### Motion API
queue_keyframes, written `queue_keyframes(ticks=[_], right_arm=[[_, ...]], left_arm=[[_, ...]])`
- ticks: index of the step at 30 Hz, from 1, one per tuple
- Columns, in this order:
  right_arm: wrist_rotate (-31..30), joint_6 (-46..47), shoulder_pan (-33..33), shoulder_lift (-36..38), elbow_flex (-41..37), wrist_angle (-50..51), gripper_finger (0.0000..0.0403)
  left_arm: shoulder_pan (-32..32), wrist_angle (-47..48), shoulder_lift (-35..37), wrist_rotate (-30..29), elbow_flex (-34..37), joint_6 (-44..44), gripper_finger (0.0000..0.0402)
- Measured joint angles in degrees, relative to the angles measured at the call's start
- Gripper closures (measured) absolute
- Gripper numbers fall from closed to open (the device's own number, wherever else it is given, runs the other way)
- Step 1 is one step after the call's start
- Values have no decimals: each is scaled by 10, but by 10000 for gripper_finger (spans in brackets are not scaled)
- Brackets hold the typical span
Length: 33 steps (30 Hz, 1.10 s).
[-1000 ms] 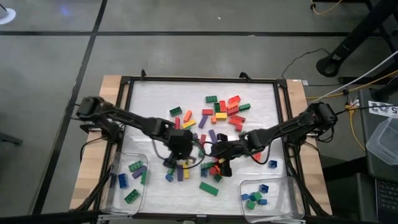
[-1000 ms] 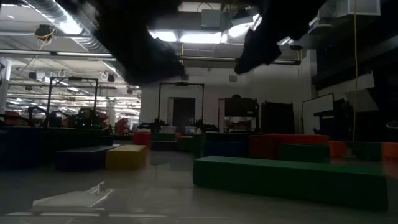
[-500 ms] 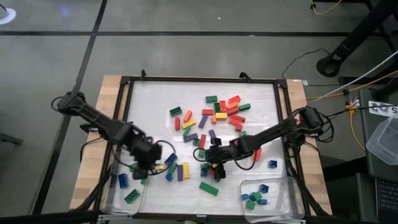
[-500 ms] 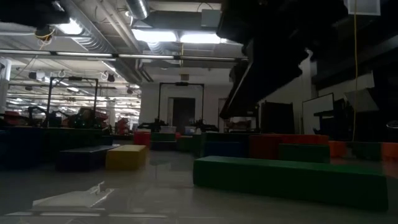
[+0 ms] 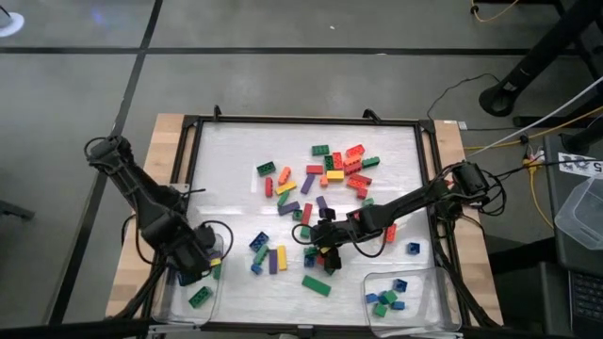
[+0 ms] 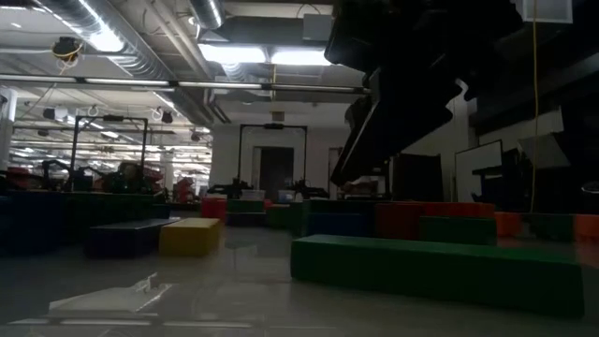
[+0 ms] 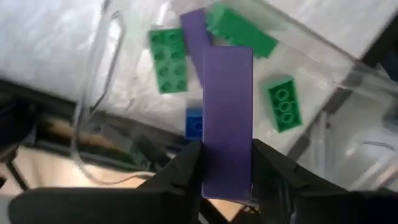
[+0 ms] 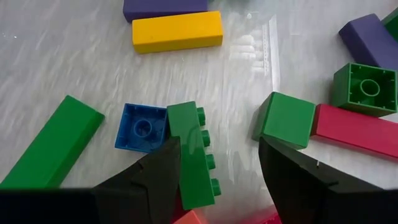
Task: Sort blocks by size
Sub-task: Put the large violet block into the left transparent bin, then put the large green game piece into the left transparent bin
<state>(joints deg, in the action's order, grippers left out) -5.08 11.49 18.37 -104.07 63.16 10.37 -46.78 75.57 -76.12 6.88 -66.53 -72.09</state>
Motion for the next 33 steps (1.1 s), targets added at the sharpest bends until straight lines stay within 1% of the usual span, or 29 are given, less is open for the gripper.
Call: queue_keyframes(ticks=[3, 6, 11, 18, 22, 25, 28, 31, 33], right_arm=[[3, 0, 0, 0, 0, 0, 187], [18, 0, 0, 0, 0, 0, 187], [33, 0, 0, 0, 0, 2, 187], [36, 1, 0, -32, 1, -2, 187], [32, 1, 0, -44, 2, -9, 192], [27, 0, 0, -45, 2, -8, 218], [26, 0, 0, -46, 4, -2, 267], [25, -1, 0, -47, 9, 0, 315], [17, -1, 0, -47, 16, 1, 316]], left_arm=[[-14, 5, 0, -18, 12, -33, 280], [-20, 2, 0, -19, 32, -52, 250], [-20, -1, 0, -19, 52, -45, 217], [-20, -29, 0, -20, 52, 17, 214], [-19, -58, 0, -39, 52, 37, 221], [-18, -83, 0, -62, 52, 44, 226], [-18, -110, 0, -102, 52, 66, 231], [-18, -139, 0, -164, 52, 99, 235], [-18, -156, 0, -225, 52, 127, 237]])
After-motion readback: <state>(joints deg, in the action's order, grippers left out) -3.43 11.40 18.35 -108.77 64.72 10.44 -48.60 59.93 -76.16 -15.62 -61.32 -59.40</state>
